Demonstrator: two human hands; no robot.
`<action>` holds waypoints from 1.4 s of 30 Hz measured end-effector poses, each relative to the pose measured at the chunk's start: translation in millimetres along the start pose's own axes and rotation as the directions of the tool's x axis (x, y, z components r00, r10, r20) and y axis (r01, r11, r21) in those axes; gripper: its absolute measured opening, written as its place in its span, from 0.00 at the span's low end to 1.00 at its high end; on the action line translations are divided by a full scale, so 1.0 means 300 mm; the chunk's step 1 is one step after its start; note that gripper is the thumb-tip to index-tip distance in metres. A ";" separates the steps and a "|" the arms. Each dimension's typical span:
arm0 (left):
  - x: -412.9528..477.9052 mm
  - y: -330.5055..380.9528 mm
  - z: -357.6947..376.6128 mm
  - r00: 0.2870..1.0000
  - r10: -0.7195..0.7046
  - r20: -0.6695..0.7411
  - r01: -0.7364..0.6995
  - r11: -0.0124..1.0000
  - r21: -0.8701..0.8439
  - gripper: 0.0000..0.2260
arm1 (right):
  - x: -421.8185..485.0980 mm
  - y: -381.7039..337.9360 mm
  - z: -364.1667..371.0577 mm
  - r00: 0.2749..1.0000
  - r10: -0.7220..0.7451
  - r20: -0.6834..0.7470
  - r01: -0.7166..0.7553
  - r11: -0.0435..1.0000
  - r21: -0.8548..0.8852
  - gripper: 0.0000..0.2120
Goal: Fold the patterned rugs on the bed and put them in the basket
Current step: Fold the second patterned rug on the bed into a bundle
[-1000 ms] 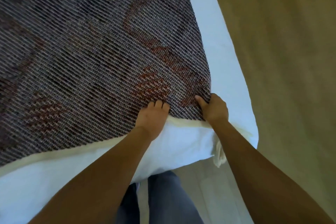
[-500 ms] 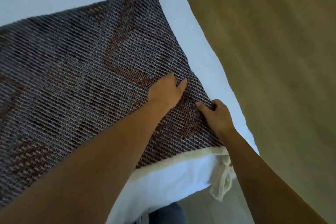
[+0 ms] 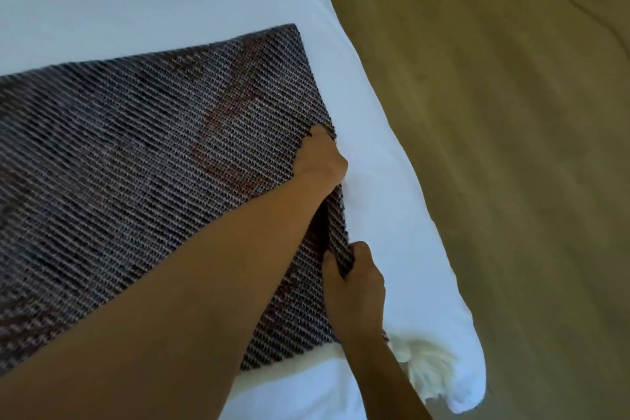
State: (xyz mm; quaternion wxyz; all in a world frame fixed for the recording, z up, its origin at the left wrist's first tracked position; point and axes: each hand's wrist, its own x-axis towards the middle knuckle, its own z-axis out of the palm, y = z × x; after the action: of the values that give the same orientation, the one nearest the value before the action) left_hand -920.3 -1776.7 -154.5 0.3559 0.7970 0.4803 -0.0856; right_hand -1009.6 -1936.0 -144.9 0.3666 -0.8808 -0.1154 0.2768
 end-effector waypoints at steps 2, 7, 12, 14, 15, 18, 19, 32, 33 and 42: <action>0.000 -0.035 -0.049 0.999 0.038 -0.027 -0.041 0.993 -0.109 0.06 | -0.021 -0.033 0.025 1.000 -0.007 0.019 0.007 1.000 0.004 0.07; -0.024 -0.190 -0.215 0.991 0.132 -0.040 -0.137 0.962 -0.236 0.15 | -0.118 -0.157 0.155 0.991 -0.116 0.066 0.119 0.992 -0.035 0.09; -0.071 -0.452 -0.442 0.991 0.102 -0.088 -0.125 0.942 -0.312 0.16 | -0.271 -0.306 0.374 0.961 -0.222 0.167 0.237 0.968 -0.078 0.08; -0.099 -0.595 -0.555 0.986 0.081 -0.147 -0.127 0.932 -0.340 0.17 | -0.341 -0.374 0.486 0.943 -0.257 0.212 0.280 0.956 -0.090 0.07; -0.114 -0.682 -0.616 0.981 0.067 -0.182 -0.127 0.929 -0.348 0.16 | -0.385 -0.415 0.552 0.932 -0.275 0.235 0.304 0.947 -0.098 0.07; -0.161 -0.936 -0.781 0.974 0.016 -0.224 -0.102 0.919 -0.381 0.07 | -0.509 -0.515 0.750 0.895 -0.303 0.328 0.356 0.928 -0.113 0.07; -0.177 -1.029 -0.832 0.973 -0.010 -0.230 -0.082 0.919 -0.387 0.04 | -0.555 -0.547 0.823 0.880 -0.307 0.362 0.369 0.922 -0.115 0.07; -0.292 -1.848 -0.992 0.876 -0.383 -0.293 0.141 0.785 -0.603 0.07 | -0.879 -0.650 1.415 0.816 -0.245 0.524 0.425 0.869 -0.254 0.08; -0.294 -1.851 -0.989 0.884 -0.376 -0.279 0.138 0.780 -0.610 0.07 | -0.884 -0.645 1.413 0.821 -0.235 0.521 0.414 0.873 -0.258 0.07; -0.433 -1.860 -0.924 0.969 -0.223 -0.108 0.121 0.807 -0.578 0.15 | -0.899 -0.645 1.412 0.840 -0.259 0.476 0.407 0.882 -0.238 0.09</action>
State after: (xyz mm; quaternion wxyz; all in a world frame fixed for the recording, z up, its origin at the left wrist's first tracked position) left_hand -1506.5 -1528.9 -160.3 0.5252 0.6123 0.5829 0.0976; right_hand -1473.2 -1663.0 -143.8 0.2223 -0.8118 -0.3914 0.3719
